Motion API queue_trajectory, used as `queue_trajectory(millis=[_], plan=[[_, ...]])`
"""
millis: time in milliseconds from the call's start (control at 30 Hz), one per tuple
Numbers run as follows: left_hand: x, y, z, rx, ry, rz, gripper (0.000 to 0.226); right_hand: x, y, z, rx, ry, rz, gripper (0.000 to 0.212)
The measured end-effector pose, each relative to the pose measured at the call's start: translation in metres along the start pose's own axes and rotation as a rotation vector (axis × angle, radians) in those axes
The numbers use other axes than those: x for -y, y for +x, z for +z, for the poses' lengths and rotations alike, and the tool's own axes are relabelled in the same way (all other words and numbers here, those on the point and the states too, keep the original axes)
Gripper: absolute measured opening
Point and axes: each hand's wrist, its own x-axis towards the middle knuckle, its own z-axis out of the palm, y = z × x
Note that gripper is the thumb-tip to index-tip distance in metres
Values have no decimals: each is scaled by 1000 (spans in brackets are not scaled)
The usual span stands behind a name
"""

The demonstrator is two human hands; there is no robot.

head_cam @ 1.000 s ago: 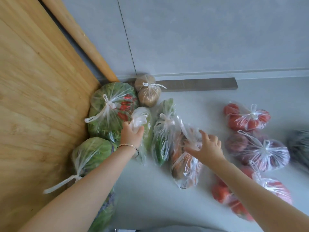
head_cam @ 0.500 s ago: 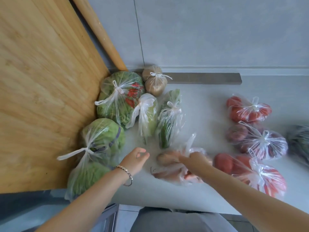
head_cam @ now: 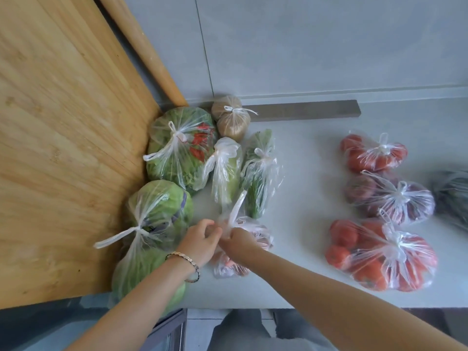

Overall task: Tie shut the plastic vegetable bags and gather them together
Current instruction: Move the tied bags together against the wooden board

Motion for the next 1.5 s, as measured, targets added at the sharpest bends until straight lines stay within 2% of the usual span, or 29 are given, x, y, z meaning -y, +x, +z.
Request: queue_trajectory(millis=[67,133,200,233,300,400,467,533,600,700,767,867,933,1000,1100,1167,1200,1233,1300,1367,1433,1500], plan=[[-4,3,1,-4,46,33,38,1,-2,-5,17,1,-61,30],[-9,6,1,-9,90,72,36,-4,-8,-17,99,-41,-102,37],[-22,15,7,-21,172,133,35,-19,-17,-45,80,-74,-129,37],[-30,19,9,-37,226,177,36,-28,-20,-64,17,-62,-133,31],[-55,25,22,-59,290,267,38,-53,-27,-112,-220,-53,-136,24],[-108,26,61,34,258,408,41,-96,-46,-190,-657,-171,-134,13],[-146,23,93,116,263,519,46,-126,-57,-239,-818,-270,-90,18],[-181,16,127,202,313,621,50,-156,-61,-279,-784,-405,9,25],[-208,7,160,285,390,663,50,-180,-57,-301,-642,-533,75,36],[-235,-3,198,327,590,695,47,-199,-47,-311,-478,-745,31,50],[-245,-1,213,303,768,725,53,-202,-41,-313,-411,-922,-15,56],[-255,-4,223,296,921,789,50,-202,-36,-318,-358,-1089,-52,51],[-250,-8,230,339,1008,879,34,-199,-33,-318,-353,-1083,-80,38],[-249,-13,230,356,1071,870,25,-195,-33,-319,-344,-1067,-105,30],[-247,-4,222,327,1033,900,14,-192,-32,-325,-366,-884,-107,21],[-244,-4,207,338,1089,972,21,-191,-32,-330,-356,-783,-100,16],[-239,-4,199,329,1102,929,20,-189,-32,-333,-346,-745,-95,17],[-233,-5,188,271,1037,900,20,-188,-33,-335,-352,-692,-98,16],[-215,-3,168,269,813,829,23,-178,-36,-338,-400,-545,-128,5],[-210,1,144,182,749,783,23,-160,-37,-344,-466,-357,-162,15],[-215,4,117,7,658,782,21,-136,-35,-356,-561,-199,-200,25],[-223,14,94,-88,556,695,22,-109,-26,-371,-651,-107,-206,24]])
